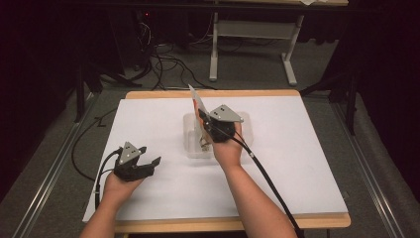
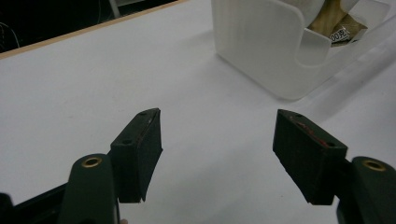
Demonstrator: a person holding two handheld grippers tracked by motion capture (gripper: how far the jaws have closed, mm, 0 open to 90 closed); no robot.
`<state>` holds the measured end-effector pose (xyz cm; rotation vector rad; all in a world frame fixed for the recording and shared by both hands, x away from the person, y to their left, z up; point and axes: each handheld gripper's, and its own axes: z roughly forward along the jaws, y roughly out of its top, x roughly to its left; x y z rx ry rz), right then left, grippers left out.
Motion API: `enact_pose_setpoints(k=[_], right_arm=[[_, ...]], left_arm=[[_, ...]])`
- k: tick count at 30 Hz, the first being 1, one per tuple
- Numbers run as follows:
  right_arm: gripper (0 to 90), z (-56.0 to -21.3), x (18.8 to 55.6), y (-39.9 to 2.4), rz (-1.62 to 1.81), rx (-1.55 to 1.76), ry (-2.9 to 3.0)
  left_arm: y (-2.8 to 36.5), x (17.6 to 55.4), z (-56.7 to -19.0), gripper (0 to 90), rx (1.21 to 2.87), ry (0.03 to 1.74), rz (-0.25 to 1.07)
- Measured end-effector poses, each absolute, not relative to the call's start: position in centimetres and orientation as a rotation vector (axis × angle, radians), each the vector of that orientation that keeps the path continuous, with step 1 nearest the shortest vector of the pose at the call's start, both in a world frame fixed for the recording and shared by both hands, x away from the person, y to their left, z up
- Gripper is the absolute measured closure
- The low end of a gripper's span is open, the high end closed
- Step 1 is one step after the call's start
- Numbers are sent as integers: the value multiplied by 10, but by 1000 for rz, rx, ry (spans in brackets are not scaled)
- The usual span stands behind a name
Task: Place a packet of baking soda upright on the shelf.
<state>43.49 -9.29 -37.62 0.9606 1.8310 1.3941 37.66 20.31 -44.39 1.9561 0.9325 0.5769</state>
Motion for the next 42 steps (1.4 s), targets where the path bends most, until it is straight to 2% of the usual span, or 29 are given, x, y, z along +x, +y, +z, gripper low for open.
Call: enact_pose_setpoints(k=[38, 42], right_arm=[[900, -399, 419, -95, 1402, 977, 1849], [900, -410, 416, -97, 1373, 986, 1876]], left_arm=[[198, 376, -445, 331, 1983, 918, 576], [198, 375, -446, 331, 1984, 915, 577]])
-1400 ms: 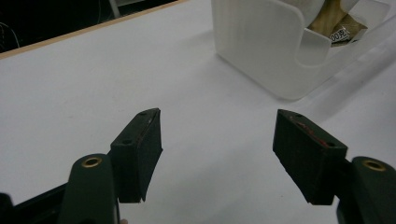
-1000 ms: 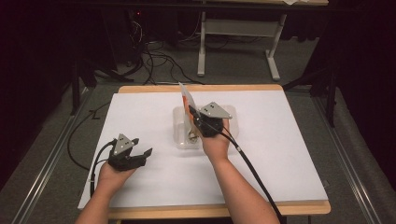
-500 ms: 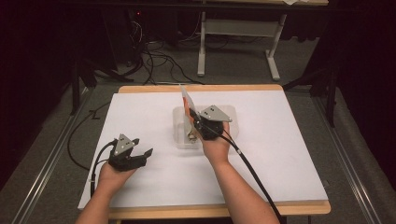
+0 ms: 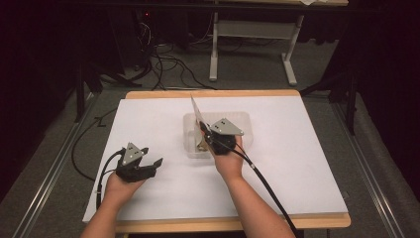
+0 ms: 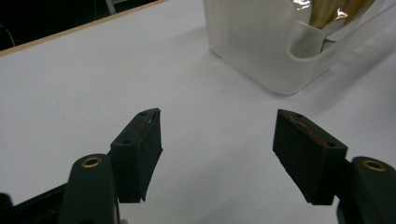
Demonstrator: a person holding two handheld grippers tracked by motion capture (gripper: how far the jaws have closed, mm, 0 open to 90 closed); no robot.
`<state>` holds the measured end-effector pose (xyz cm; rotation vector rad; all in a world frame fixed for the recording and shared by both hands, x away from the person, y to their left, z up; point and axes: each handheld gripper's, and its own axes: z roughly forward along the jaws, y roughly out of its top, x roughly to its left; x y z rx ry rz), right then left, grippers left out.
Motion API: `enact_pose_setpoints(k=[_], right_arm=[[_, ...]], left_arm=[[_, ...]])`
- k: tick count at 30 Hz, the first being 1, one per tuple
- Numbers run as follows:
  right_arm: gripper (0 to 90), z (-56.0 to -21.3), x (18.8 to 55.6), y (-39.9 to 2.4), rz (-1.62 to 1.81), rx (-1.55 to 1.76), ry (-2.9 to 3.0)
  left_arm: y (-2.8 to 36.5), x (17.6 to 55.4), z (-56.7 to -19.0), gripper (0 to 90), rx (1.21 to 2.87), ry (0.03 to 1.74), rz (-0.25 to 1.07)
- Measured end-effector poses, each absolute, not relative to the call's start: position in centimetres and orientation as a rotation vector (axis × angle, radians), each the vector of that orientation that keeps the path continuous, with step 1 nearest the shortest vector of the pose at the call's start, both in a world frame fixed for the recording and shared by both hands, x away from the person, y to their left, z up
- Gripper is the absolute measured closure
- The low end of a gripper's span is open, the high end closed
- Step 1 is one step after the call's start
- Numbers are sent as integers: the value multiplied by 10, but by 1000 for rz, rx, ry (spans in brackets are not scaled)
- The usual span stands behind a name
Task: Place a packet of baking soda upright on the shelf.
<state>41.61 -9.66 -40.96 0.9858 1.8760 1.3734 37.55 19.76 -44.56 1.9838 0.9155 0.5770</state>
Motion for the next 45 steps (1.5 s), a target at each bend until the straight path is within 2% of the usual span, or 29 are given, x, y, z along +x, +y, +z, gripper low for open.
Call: enact_pose_setpoints(k=[6, 16, 17, 18, 20, 21, 22, 25, 27, 28, 32, 35, 45], right_arm=[[900, -423, 410, -105, 1400, 1025, 1863], [854, -416, 407, -104, 1381, 1003, 1893], [793, -414, 407, -103, 1378, 996, 1901], [793, -414, 407, -103, 1378, 996, 1901], [714, -412, 408, -102, 1380, 996, 1908], [633, -408, 407, -101, 1384, 1000, 1913], [633, -408, 407, -101, 1384, 1000, 1913], [533, -403, 408, -101, 1393, 993, 1927], [412, -399, 409, -102, 1381, 1016, 1935], [412, -399, 409, -102, 1381, 1016, 1935], [286, -393, 409, -104, 1376, 1026, 1911], [236, -391, 410, -106, 1383, 1038, 1914], [214, -391, 407, -109, 1403, 1035, 1946]], left_arm=[[196, 376, -446, 330, 1992, 913, 576], [195, 376, -446, 330, 1996, 910, 578], [195, 376, -446, 330, 1995, 910, 576], [195, 376, -446, 330, 1995, 910, 576], [196, 376, -446, 330, 1995, 908, 577], [196, 376, -446, 330, 1994, 908, 577], [196, 376, -446, 330, 1993, 909, 577], [196, 376, -446, 330, 1991, 908, 578], [196, 376, -446, 330, 1991, 907, 579], [196, 376, -446, 330, 1990, 907, 578], [196, 376, -446, 330, 1990, 907, 579], [195, 375, -446, 330, 1992, 907, 578], [195, 375, -447, 330, 2000, 905, 579]])
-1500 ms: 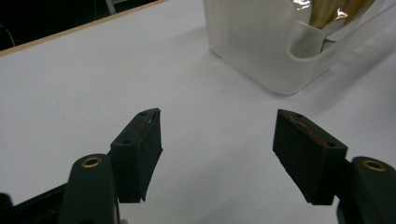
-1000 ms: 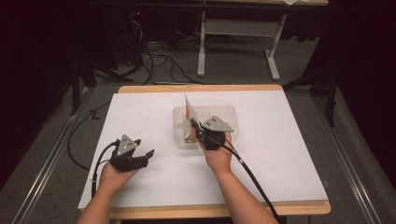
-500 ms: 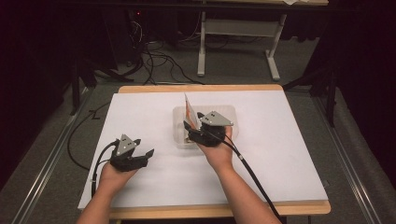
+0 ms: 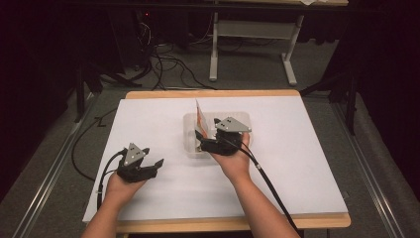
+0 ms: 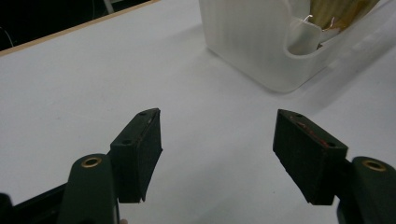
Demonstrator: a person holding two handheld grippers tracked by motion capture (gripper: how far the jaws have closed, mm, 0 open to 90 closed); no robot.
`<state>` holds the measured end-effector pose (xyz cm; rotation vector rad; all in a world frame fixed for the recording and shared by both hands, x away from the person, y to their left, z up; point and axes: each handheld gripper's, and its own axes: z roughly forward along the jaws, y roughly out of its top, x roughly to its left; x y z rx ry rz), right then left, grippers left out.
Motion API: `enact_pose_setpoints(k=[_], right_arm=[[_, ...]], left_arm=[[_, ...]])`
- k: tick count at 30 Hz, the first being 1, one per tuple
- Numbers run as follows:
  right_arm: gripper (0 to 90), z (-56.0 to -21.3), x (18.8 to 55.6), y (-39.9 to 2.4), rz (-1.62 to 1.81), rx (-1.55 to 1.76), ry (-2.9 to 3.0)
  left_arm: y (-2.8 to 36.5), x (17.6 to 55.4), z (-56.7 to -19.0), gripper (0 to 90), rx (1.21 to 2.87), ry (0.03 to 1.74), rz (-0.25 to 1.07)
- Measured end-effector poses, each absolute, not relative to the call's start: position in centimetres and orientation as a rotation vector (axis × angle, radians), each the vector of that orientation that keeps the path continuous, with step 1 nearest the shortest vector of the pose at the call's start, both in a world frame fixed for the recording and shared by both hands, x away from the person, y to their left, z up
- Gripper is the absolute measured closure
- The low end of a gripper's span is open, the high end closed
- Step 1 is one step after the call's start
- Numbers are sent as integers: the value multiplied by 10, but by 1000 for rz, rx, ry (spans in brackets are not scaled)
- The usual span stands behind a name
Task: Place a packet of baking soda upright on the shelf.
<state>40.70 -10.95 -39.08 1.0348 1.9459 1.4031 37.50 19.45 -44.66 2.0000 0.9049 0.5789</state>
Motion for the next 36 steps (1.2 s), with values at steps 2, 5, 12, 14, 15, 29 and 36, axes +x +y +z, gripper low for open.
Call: enact_pose_setpoints(k=[2, 5, 12, 14, 15, 29, 36], right_arm=[[212, -391, 405, -110, 1406, 1036, 1947], [213, -392, 404, -112, 1403, 1033, 1949], [213, -394, 399, -117, 1416, 1036, 1954], [211, -395, 397, -120, 1416, 1031, 1958], [211, -395, 395, -121, 1417, 1036, 1960], [210, -406, 367, -144, 1395, 1030, 1994], [213, -406, 347, -175, 1359, 1049, 1985]], left_arm=[[194, 375, -447, 329, 2006, 902, 578], [194, 375, -447, 329, 2007, 901, 579], [194, 375, -447, 329, 2009, 900, 581], [194, 375, -447, 329, 2009, 900, 581], [194, 375, -447, 330, 2009, 901, 581], [196, 375, -447, 329, 2006, 903, 587], [196, 375, -446, 329, 2001, 902, 584]])
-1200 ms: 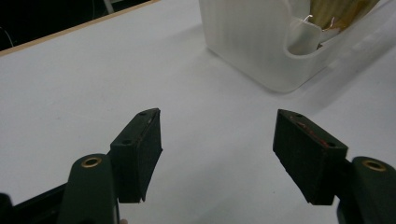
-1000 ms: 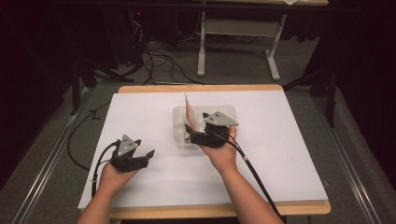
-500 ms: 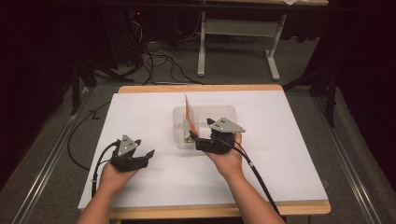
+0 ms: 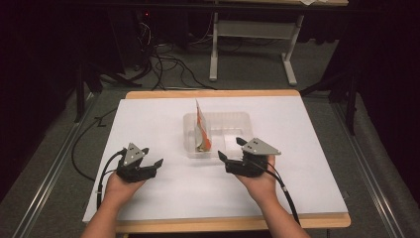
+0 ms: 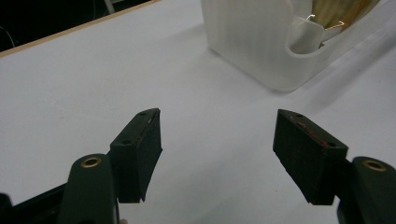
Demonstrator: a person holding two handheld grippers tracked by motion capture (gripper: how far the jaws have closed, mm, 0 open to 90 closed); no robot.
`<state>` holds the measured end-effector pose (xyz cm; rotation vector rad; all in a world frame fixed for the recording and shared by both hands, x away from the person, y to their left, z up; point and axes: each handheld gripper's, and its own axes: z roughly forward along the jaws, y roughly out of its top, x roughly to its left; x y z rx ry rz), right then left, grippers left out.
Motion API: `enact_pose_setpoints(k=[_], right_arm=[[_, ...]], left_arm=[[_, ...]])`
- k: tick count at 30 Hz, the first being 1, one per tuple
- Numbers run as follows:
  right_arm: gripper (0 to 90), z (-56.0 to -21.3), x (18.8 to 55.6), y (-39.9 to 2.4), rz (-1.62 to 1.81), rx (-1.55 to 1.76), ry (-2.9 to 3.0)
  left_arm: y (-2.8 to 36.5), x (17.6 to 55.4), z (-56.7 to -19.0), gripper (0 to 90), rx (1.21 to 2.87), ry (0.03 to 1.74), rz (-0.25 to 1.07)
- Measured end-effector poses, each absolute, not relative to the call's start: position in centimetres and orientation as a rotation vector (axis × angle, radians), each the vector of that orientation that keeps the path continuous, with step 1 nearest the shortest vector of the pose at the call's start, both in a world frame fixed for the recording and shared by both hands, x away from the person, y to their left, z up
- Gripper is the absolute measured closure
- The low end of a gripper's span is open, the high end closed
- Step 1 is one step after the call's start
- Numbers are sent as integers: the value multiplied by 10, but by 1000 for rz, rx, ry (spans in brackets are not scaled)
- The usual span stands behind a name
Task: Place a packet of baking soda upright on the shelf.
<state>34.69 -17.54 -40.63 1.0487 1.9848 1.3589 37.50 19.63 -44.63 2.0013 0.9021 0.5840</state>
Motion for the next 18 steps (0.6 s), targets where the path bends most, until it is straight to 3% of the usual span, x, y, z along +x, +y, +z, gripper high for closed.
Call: enact_pose_setpoints(k=[18], right_arm=[[248, -420, 291, -318, 1205, 1247, 1796]], left_arm=[[195, 373, -446, 326, 1990, 908, 554]])
